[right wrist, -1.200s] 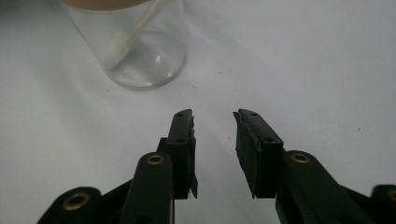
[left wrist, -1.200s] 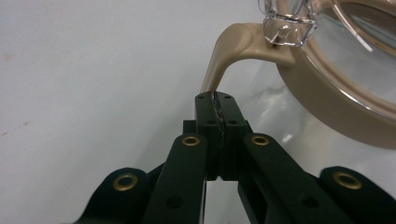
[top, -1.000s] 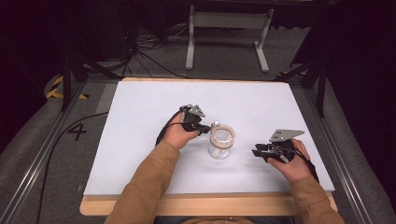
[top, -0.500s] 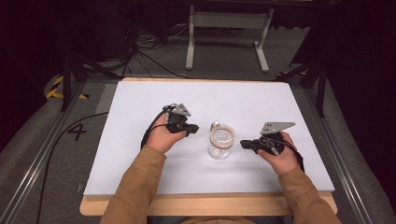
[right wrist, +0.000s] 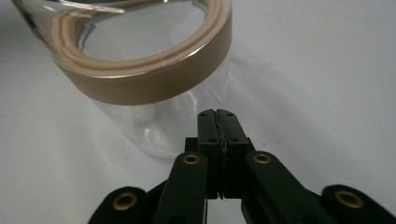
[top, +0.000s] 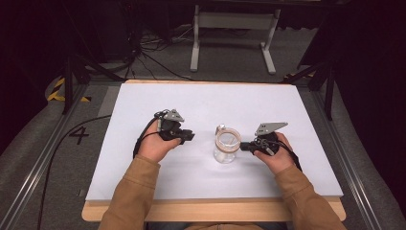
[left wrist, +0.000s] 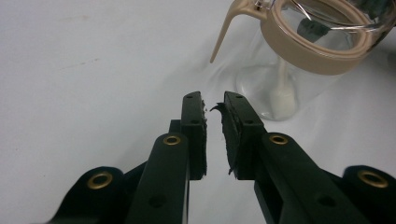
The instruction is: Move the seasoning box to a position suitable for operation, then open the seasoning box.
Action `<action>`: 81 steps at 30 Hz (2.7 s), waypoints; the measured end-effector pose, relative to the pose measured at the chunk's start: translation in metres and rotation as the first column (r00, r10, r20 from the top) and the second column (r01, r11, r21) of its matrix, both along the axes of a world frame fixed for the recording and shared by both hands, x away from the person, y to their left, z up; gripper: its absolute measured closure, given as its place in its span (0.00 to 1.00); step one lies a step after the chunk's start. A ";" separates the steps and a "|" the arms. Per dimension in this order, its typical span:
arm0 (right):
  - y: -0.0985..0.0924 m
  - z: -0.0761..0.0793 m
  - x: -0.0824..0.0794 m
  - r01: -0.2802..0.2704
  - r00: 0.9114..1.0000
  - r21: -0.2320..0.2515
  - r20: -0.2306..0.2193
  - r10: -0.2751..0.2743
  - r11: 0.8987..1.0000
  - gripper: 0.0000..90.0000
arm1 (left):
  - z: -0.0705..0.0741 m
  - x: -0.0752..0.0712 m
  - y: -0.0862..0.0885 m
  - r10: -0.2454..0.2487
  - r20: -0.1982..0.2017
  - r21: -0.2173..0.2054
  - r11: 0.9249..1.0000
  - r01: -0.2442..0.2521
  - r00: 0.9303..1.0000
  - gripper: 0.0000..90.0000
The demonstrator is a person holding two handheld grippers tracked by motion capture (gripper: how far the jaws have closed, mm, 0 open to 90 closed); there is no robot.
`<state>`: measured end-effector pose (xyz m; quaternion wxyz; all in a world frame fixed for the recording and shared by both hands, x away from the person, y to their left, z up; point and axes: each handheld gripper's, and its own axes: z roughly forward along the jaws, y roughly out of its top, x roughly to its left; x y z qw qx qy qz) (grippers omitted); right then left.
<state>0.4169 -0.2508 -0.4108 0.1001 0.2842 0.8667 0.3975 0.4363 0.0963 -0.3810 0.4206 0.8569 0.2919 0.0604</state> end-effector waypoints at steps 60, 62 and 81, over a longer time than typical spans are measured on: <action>-0.012 0.016 -0.060 -0.027 0.999 -0.004 0.033 0.027 1.000 1.00 | 0.002 0.024 -0.069 -0.065 0.118 -0.258 0.962 0.093 0.991 0.97; -0.010 0.017 -0.062 -0.033 0.999 -0.004 0.033 0.033 0.999 1.00 | 0.001 0.025 -0.070 -0.062 0.123 -0.256 0.962 0.092 0.990 0.97; 0.005 0.020 -0.063 -0.074 0.997 0.055 0.029 0.072 0.996 1.00 | -0.005 0.028 -0.074 -0.091 0.096 -0.277 0.954 0.114 0.991 0.97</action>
